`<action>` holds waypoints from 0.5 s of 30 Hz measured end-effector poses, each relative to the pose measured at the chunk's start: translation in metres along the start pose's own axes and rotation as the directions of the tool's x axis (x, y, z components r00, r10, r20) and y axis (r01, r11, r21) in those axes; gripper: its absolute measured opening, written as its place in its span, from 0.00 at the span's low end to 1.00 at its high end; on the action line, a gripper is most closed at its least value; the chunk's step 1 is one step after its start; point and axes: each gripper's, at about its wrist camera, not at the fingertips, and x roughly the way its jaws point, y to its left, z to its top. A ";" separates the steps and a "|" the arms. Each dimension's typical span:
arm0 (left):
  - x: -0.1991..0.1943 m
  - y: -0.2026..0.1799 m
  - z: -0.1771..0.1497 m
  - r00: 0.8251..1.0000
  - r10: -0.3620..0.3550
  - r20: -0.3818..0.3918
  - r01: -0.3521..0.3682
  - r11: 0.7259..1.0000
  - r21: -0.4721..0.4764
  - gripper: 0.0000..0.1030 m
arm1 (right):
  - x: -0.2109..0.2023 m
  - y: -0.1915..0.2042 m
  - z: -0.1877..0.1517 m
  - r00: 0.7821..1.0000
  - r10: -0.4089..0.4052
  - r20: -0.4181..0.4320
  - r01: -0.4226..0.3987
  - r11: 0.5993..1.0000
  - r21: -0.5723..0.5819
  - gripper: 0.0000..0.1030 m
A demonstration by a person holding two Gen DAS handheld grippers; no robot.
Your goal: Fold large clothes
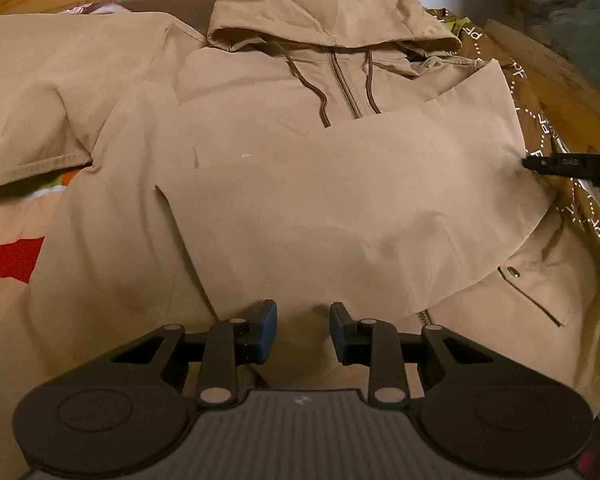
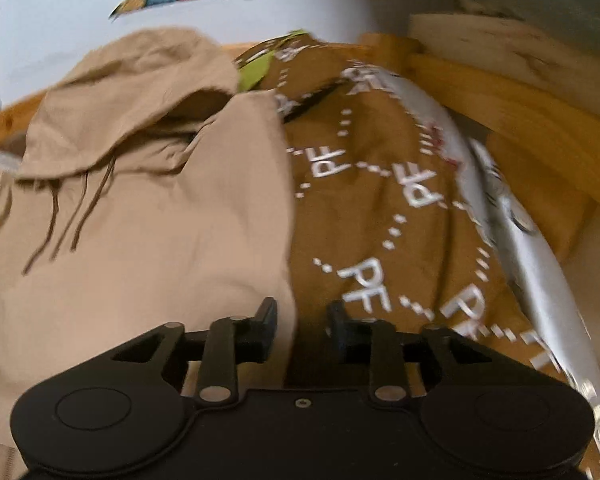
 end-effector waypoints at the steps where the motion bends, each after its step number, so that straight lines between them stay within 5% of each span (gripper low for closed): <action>1: -0.002 0.001 0.002 1.000 -0.005 -0.004 0.005 1.000 -0.016 0.34 | -0.011 -0.002 -0.003 1.000 0.005 0.004 -0.005 1.000 0.011 0.48; 2: -0.005 0.003 0.003 1.000 -0.013 -0.004 0.013 0.999 -0.037 0.41 | -0.024 -0.004 -0.010 1.000 0.016 0.012 -0.016 1.000 0.020 0.64; 4: -0.019 0.012 0.004 1.000 -0.018 0.017 0.019 0.997 -0.081 0.57 | -0.047 -0.002 -0.024 0.999 0.025 0.025 -0.025 0.999 0.035 0.79; 8: -0.064 0.045 0.003 0.993 0.047 0.109 -0.028 0.985 -0.169 0.81 | -0.100 0.018 -0.065 0.986 0.073 0.152 -0.080 0.996 0.042 0.97; 10: -0.087 0.067 0.005 0.984 0.117 0.134 -0.085 0.971 -0.223 0.85 | -0.118 0.032 -0.082 0.971 0.099 0.220 -0.111 0.993 0.041 0.99; 13: -0.125 0.106 0.007 0.946 0.278 0.169 -0.207 0.915 -0.347 0.89 | -0.124 0.054 -0.093 0.960 0.194 0.200 -0.204 0.978 0.034 0.99; 15: -0.147 0.131 0.010 0.899 0.391 0.197 -0.274 0.854 -0.442 0.89 | -0.122 0.067 -0.098 0.942 0.274 0.192 -0.278 0.960 -0.004 0.99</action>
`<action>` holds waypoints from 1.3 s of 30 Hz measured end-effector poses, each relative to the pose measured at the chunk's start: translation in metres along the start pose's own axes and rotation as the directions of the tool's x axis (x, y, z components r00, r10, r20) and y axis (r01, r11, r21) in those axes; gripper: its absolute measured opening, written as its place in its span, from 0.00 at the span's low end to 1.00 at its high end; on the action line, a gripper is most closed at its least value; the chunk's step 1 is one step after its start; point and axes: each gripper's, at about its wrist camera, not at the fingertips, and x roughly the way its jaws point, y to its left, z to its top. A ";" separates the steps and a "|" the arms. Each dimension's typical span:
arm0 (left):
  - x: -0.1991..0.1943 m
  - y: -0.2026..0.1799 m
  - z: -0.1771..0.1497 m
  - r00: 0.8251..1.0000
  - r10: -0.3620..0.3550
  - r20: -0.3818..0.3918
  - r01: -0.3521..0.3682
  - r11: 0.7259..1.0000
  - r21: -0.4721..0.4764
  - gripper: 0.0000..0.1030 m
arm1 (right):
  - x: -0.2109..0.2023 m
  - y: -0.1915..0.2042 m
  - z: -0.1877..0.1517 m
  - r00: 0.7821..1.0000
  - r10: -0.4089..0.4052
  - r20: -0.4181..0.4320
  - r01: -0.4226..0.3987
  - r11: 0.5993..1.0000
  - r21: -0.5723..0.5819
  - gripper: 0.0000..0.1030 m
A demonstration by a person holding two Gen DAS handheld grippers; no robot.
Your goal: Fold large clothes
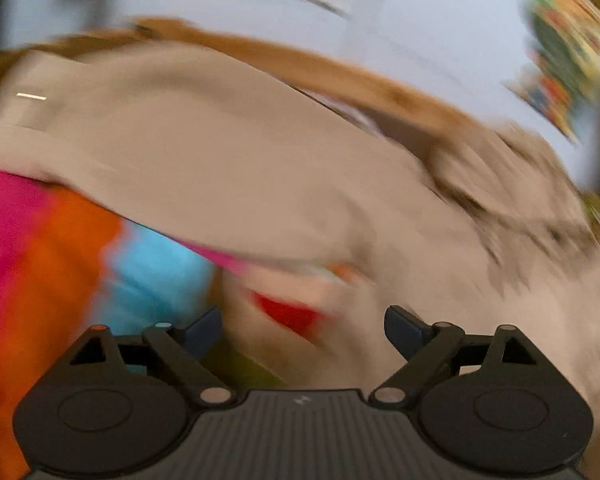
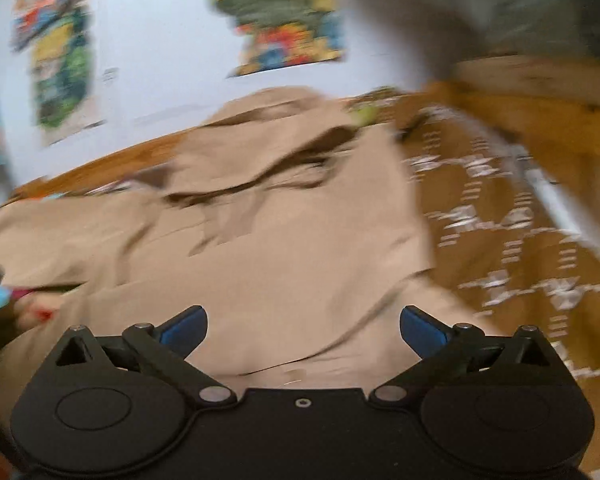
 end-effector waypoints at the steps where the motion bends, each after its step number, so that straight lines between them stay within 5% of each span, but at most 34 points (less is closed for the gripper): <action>1: -0.005 0.012 0.008 0.998 0.043 0.041 -0.041 0.998 -0.039 0.90 | 0.002 0.006 -0.005 1.000 0.023 0.005 -0.023 1.000 -0.021 0.99; 6: -0.011 0.074 0.046 0.956 0.245 0.160 -0.203 0.949 -0.239 0.89 | 0.016 0.019 -0.023 0.995 0.068 -0.073 -0.072 0.996 -0.049 0.99; 12: 0.007 0.127 0.069 0.941 0.304 0.147 -0.198 0.850 -0.488 0.84 | 0.026 0.017 -0.032 0.992 0.063 -0.106 -0.066 0.998 -0.024 0.99; 17: 0.016 0.140 0.077 0.936 0.331 0.117 -0.217 0.808 -0.548 0.44 | 0.030 0.014 -0.034 0.990 0.068 -0.121 -0.069 0.998 -0.003 0.99; 19: 0.018 0.137 0.079 0.935 0.328 0.134 -0.206 0.811 -0.548 0.29 | 0.030 0.014 -0.035 0.992 0.058 -0.115 -0.059 0.998 -0.007 0.99; 23: 0.003 0.118 0.077 0.914 0.354 0.197 -0.226 0.850 -0.476 0.14 | 0.027 0.015 -0.032 0.991 0.075 -0.109 -0.075 0.997 0.000 0.99; 30: -0.042 0.044 0.088 0.851 0.298 0.433 -0.218 0.950 -0.225 0.09 | 0.015 0.015 -0.022 0.993 0.097 -0.068 -0.097 0.995 0.002 0.99; 35: -0.073 -0.036 0.102 0.817 0.064 0.573 -0.105 0.994 0.039 0.09 | 0.004 0.011 -0.012 0.994 0.103 -0.022 -0.103 0.995 0.014 0.99; 39: -0.085 -0.114 0.101 0.812 -0.207 0.546 0.036 0.951 0.308 0.09 | -0.006 0.002 -0.003 0.996 0.087 0.027 -0.088 0.995 0.038 0.99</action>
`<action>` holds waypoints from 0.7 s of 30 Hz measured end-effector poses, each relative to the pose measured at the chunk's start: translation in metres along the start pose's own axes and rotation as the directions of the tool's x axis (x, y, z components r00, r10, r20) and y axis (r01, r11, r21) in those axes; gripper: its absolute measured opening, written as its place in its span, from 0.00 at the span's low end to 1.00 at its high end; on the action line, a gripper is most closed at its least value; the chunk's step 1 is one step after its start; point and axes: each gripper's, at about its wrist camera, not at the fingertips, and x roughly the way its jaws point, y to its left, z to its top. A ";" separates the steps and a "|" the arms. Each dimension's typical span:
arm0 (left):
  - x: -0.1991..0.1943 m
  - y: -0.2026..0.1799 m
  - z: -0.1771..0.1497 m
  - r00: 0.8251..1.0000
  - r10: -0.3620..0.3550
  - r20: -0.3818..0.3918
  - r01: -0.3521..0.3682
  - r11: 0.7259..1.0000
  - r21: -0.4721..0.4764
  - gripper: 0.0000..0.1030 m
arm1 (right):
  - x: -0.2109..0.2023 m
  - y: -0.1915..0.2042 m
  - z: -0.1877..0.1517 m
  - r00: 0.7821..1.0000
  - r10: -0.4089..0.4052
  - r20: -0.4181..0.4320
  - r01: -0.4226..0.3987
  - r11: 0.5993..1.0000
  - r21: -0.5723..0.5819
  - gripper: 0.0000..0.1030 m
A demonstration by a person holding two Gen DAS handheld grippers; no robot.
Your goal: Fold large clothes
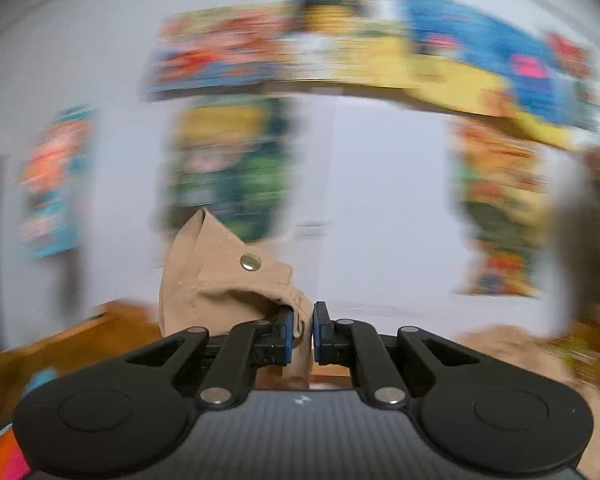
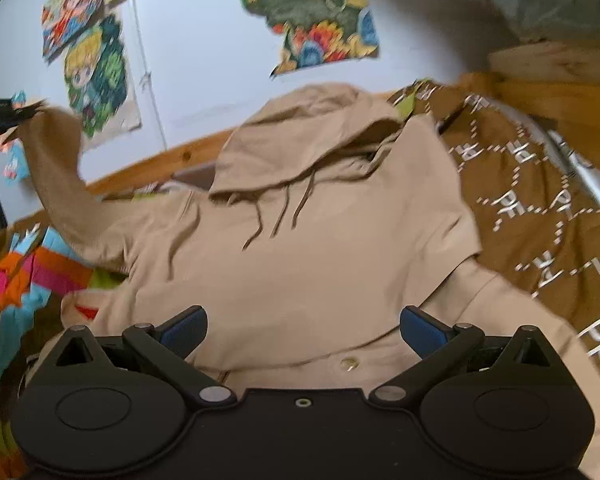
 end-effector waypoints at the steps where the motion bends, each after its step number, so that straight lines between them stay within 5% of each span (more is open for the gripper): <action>1: 0.001 -0.020 0.000 0.998 -0.067 -0.016 0.068 0.997 0.028 0.09 | -0.002 -0.002 0.002 1.000 -0.006 0.013 0.006 1.000 0.007 0.99; 5: 0.013 -0.092 -0.025 0.953 -0.278 -0.124 0.292 0.949 0.120 0.09 | -0.010 -0.017 0.009 0.997 -0.036 0.063 0.034 0.999 0.029 0.99; 10: 0.018 -0.159 -0.087 0.855 -0.438 -0.276 0.483 0.867 0.122 0.09 | -0.012 -0.041 0.011 0.989 -0.114 0.097 0.109 0.993 0.054 0.99; 16: 0.005 -0.194 -0.169 0.736 -0.496 -0.460 0.606 0.786 0.123 0.10 | -0.008 -0.063 0.009 0.979 -0.172 0.107 0.161 0.982 0.102 0.99; 21: -0.011 -0.191 -0.200 0.656 -0.509 -0.557 0.650 0.756 0.075 0.19 | -0.003 -0.061 0.004 0.984 -0.151 0.100 0.142 0.986 0.086 0.99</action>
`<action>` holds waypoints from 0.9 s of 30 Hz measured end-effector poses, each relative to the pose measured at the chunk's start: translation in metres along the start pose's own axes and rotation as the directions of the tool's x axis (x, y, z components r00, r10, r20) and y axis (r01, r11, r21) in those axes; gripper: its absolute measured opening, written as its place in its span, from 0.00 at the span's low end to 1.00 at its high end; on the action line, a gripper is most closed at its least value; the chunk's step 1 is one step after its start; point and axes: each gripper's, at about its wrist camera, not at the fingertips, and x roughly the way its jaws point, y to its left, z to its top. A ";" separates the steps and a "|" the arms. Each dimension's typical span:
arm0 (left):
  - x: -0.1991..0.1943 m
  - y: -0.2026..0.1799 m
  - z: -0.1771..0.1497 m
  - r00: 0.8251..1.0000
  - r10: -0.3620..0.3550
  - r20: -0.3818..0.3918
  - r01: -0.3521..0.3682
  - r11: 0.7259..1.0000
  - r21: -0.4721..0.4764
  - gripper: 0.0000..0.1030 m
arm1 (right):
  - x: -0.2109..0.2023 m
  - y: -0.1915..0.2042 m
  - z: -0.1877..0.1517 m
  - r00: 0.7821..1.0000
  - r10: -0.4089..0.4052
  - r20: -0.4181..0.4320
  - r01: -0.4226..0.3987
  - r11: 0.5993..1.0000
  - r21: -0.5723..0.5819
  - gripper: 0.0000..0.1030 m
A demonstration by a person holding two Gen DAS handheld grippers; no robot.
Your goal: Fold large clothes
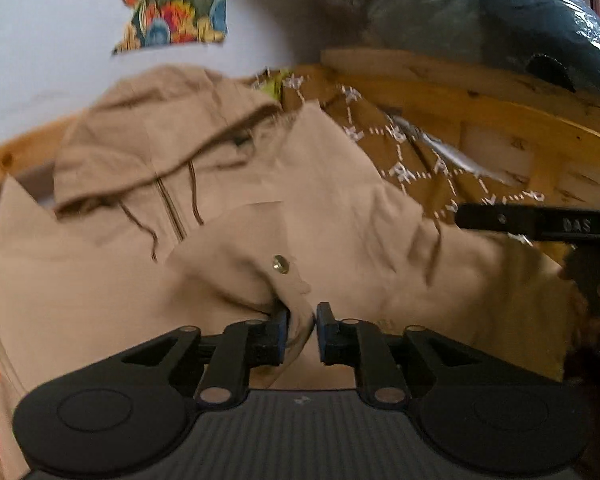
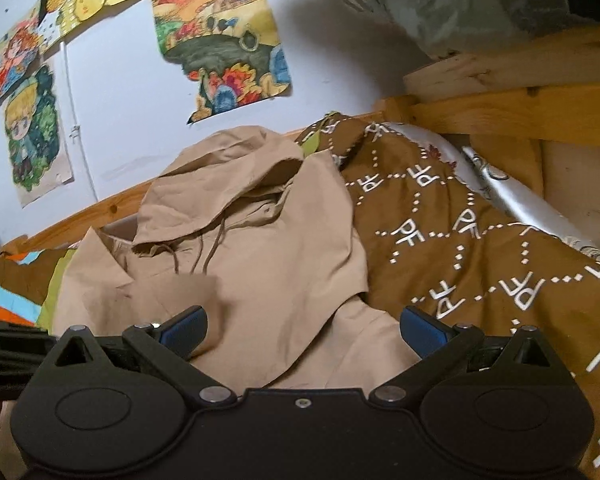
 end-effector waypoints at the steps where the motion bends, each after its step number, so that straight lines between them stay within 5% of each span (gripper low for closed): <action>1: -0.001 0.001 -0.002 1.000 -0.027 -0.010 0.026 1.000 -0.011 0.29 | 0.001 0.001 -0.001 1.000 0.004 -0.002 -0.004 1.000 -0.006 0.99; 2: -0.003 0.002 -0.004 0.999 -0.048 -0.015 0.048 0.999 -0.020 0.47 | 0.000 0.002 -0.002 1.000 0.011 -0.005 -0.011 1.000 -0.010 0.99; 4: -0.012 0.003 -0.008 0.998 -0.057 -0.007 0.056 0.998 -0.033 0.62 | 0.002 0.005 -0.004 1.000 0.021 -0.012 -0.022 1.000 -0.017 0.99; 9: -0.033 0.011 -0.010 0.999 -0.048 -0.019 0.047 0.998 -0.046 0.73 | 0.007 0.013 -0.010 0.997 0.056 -0.055 -0.057 0.998 -0.023 0.99; 12: -0.044 0.026 -0.015 0.999 0.030 -0.019 -0.031 0.998 -0.050 0.79 | 0.016 0.018 -0.016 0.986 0.093 -0.137 -0.097 0.995 -0.018 0.96; 14: -0.049 0.040 -0.018 0.989 0.143 -0.028 -0.144 0.988 -0.053 0.82 | 0.026 0.025 -0.023 0.975 0.086 -0.204 -0.096 0.995 -0.038 0.80; 17: -0.051 0.072 -0.023 0.962 0.265 -0.072 -0.272 0.955 -0.117 0.83 | 0.039 0.038 -0.030 0.964 0.056 -0.260 -0.075 0.995 -0.064 0.71; 21: -0.058 0.125 -0.035 0.954 0.286 -0.086 -0.298 0.892 -0.339 0.84 | 0.058 0.047 -0.038 0.957 0.018 -0.290 -0.032 0.999 -0.042 0.60; 24: -0.061 0.156 -0.044 0.942 0.316 -0.117 -0.332 0.815 -0.475 0.84 | 0.063 0.046 -0.046 0.962 -0.028 -0.271 0.019 0.999 -0.035 0.39; 26: -0.064 0.167 -0.048 0.935 0.332 -0.123 -0.346 0.786 -0.513 0.84 | 0.061 0.046 -0.048 0.965 0.004 -0.261 -0.011 1.000 -0.027 0.06; 27: -0.065 0.170 -0.048 0.930 0.345 -0.125 -0.358 0.776 -0.520 0.84 | 0.061 0.046 -0.048 0.966 0.008 -0.259 -0.015 1.000 -0.025 0.06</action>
